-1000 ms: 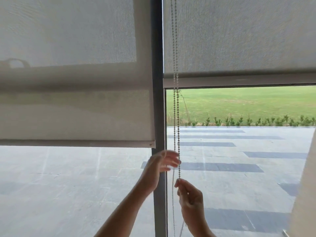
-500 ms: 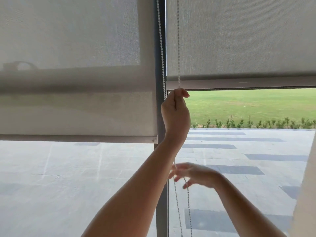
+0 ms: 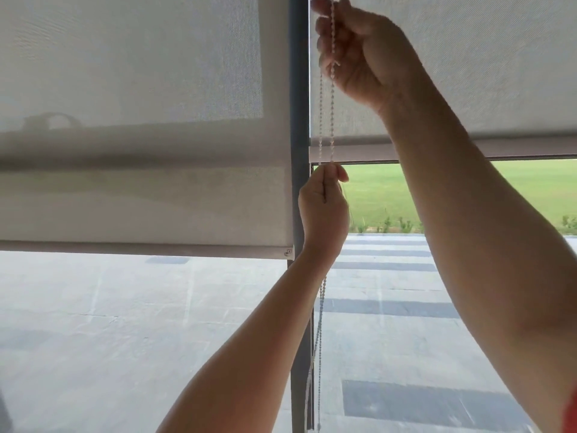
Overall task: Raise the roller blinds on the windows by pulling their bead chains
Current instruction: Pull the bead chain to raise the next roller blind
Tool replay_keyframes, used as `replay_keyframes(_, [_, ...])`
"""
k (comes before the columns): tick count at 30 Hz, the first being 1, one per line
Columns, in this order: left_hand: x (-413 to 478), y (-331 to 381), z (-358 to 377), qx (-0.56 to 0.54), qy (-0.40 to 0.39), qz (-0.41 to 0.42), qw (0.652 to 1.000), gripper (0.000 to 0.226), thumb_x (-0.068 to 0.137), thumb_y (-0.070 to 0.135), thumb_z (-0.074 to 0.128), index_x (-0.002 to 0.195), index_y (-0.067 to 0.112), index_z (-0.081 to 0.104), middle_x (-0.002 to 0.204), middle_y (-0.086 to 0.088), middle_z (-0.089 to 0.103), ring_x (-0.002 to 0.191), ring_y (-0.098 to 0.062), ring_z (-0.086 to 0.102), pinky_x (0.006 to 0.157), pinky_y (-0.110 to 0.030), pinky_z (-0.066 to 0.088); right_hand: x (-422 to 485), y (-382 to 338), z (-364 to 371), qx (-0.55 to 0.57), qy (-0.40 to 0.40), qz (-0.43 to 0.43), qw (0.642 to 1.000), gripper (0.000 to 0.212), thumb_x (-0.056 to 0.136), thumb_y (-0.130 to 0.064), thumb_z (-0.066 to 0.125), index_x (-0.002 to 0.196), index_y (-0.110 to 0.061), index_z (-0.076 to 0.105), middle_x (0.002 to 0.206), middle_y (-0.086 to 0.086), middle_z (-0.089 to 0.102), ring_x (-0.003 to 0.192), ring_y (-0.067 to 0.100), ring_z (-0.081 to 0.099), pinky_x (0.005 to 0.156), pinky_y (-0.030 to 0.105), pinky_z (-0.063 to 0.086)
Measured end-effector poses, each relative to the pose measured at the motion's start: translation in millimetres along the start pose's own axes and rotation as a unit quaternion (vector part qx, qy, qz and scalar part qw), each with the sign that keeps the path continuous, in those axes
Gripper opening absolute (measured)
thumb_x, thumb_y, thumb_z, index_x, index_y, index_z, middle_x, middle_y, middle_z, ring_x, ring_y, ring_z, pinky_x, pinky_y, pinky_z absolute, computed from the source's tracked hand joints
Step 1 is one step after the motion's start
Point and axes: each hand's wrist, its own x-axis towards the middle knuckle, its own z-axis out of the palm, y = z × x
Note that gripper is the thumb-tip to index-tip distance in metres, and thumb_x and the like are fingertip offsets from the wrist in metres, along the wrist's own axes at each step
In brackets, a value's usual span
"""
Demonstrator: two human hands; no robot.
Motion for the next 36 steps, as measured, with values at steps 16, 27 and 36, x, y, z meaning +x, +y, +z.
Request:
replay_keyframes(16, [-83,-55,-24,0.097,-0.040,-0.062,0.993,0.032,0.096,0.011,0.037,0.067,0.015,0.051,0.050,0.010,0.036,0.045,-0.008,0.025,0.046,-0.027,0.021,-60,87,-15,0.026,0.117,-0.052,0.991,0.027,0.100,-0.010,0.040,0.079,-0.012,0.056,0.043,-0.011,0.036,0.034,0.001,0.023,0.028,0.013,0.018])
replay_keyframes(27, [-146,-89,-39,0.164,-0.088,-0.116,0.976,0.042,0.097,0.001,0.039,0.064,0.025,0.046,0.047,0.019,0.042,0.046,-0.003,0.031,0.049,-0.016,0.026,-125,141,-35,0.006,0.179,-0.023,0.984,0.026,0.098,-0.009,0.044,0.078,-0.013,0.060,0.044,-0.010,0.033,0.037,0.002,0.021,0.037,0.016,0.012])
replay_keyframes(36, [-183,-113,-57,0.185,-0.091,-0.127,0.970,0.040,0.094,0.008,0.039,0.063,0.033,0.043,0.054,0.018,0.046,0.050,-0.001,0.036,0.050,-0.018,0.029,-162,174,-31,-0.006,0.212,0.006,0.977,0.031,0.097,-0.006,0.044,0.076,-0.014,0.065,0.045,-0.007,0.031,0.043,0.009,0.013,0.038,0.016,0.013])
